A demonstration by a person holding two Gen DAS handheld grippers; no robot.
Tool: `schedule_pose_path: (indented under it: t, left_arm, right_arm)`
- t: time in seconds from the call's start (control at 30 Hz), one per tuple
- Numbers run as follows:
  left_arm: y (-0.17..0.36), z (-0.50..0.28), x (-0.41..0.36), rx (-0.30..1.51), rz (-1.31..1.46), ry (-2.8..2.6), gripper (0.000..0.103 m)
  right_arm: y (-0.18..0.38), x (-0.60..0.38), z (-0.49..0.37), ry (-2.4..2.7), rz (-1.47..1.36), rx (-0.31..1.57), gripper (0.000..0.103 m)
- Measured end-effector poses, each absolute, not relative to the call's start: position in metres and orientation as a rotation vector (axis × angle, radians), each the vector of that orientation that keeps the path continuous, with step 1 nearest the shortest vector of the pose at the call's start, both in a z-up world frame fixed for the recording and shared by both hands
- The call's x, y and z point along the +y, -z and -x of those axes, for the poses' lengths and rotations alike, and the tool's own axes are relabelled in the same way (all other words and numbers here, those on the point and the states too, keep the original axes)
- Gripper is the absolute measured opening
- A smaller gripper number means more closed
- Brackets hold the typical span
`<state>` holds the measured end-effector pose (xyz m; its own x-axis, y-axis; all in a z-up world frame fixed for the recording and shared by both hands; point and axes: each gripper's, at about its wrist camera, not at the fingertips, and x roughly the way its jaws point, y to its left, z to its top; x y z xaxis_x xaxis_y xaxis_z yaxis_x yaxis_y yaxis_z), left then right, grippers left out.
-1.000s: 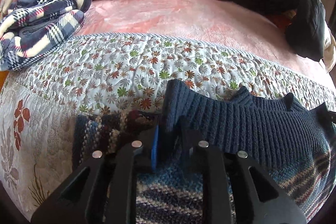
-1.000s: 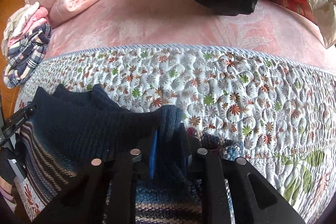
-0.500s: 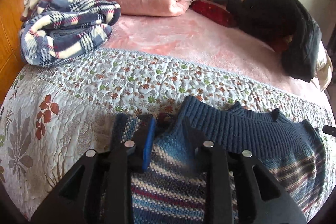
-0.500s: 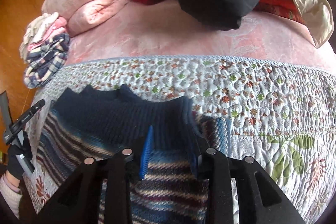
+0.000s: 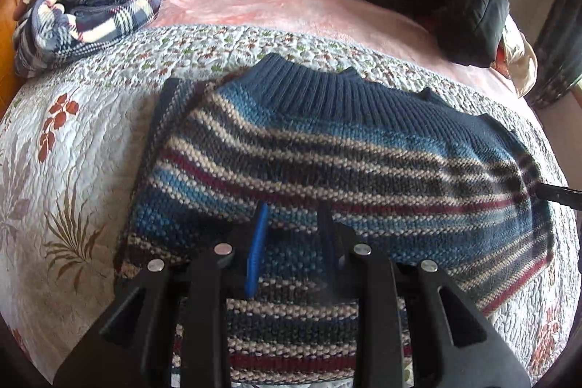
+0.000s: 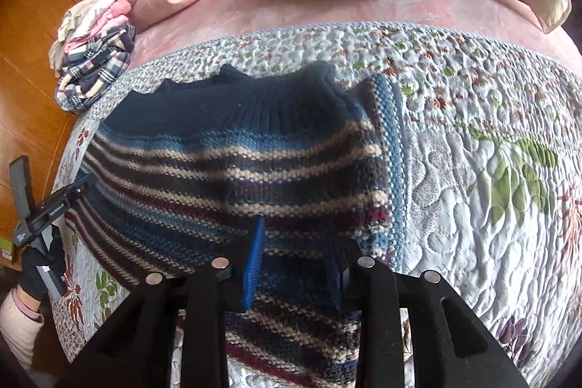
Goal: Fold small clothes
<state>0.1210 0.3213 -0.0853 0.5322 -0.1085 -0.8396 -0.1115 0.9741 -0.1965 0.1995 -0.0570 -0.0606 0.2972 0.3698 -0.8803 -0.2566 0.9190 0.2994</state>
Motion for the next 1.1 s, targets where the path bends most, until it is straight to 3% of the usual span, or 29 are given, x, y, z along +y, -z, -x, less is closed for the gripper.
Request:
schedule_pose_path:
  t: [0.43, 0.47, 0.53, 0.73, 1.1]
  left_arm:
    - [0.097, -0.122, 0.328, 1.032, 0.255, -0.019, 0.029]
    - [0.094, -0.122, 0.327, 1.033, 0.254, -0.023, 0.029]
    - [0.087, -0.121, 0.325, 1.023, 0.263, -0.02, 0.031]
    - [0.071, -0.121, 0.303, 0.995, 0.26, 0.036, 0.04]
    - [0.084, -0.131, 0.279, 1.026, 0.261, 0.066, 0.051]
  right_arm:
    - [0.071, -0.064, -0.201, -0.422, -0.182, 1.212, 0.031]
    - [0.064, -0.065, -0.2, -0.431, -0.197, 1.205, 0.032]
    - [0.05, -0.077, -0.195, -0.432, -0.227, 1.176, 0.047]
    - [0.044, -0.114, -0.19, -0.388, -0.268, 1.198, 0.058]
    - [0.098, -0.132, -0.19, -0.415, -0.428, 1.298, 0.061]
